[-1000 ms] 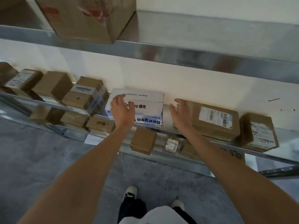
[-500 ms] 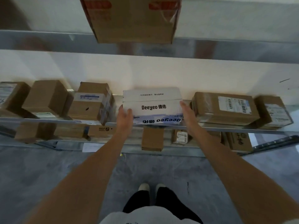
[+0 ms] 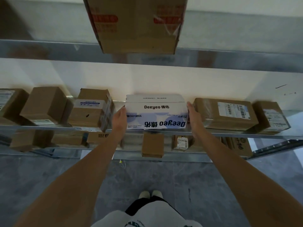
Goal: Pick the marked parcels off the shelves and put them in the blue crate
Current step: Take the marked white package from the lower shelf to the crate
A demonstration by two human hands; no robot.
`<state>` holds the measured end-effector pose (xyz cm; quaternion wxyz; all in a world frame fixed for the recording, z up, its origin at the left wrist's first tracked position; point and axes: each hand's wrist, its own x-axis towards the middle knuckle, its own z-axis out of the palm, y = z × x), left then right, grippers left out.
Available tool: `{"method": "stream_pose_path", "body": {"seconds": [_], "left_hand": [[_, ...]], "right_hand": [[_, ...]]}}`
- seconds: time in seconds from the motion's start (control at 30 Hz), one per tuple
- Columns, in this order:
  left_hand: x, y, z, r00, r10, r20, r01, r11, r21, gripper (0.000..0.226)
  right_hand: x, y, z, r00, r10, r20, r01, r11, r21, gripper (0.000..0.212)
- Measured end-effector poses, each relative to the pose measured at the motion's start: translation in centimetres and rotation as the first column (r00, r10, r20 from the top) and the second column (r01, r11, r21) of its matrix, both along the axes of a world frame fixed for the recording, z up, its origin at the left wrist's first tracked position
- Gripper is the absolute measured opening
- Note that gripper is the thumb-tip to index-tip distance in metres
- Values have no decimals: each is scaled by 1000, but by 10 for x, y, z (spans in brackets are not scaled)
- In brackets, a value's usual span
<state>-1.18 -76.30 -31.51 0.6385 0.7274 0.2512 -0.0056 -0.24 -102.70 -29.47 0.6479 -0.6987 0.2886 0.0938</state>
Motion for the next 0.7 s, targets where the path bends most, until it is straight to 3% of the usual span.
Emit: {"method": "stream_pose_path", "body": {"seconds": [0.27, 0.4, 0.53, 0.7], "left_hand": [[-3, 5, 20, 997, 40, 73, -37, 999, -33, 36], [-2, 7, 18, 999, 23, 40, -19, 995, -97, 49], [1, 9, 16, 999, 22, 36, -14, 977, -212, 49], [2, 3, 18, 999, 41, 12, -38, 985, -169, 44]], "right_hand": [[-7, -5, -2, 995, -98, 34, 89, 977, 192, 52], [-16, -9, 1, 997, -77, 16, 73, 982, 176, 64], [-18, -14, 4, 996, -88, 33, 81, 980, 182, 57], [-19, -11, 7, 993, -114, 25, 107, 976, 192, 59]]}}
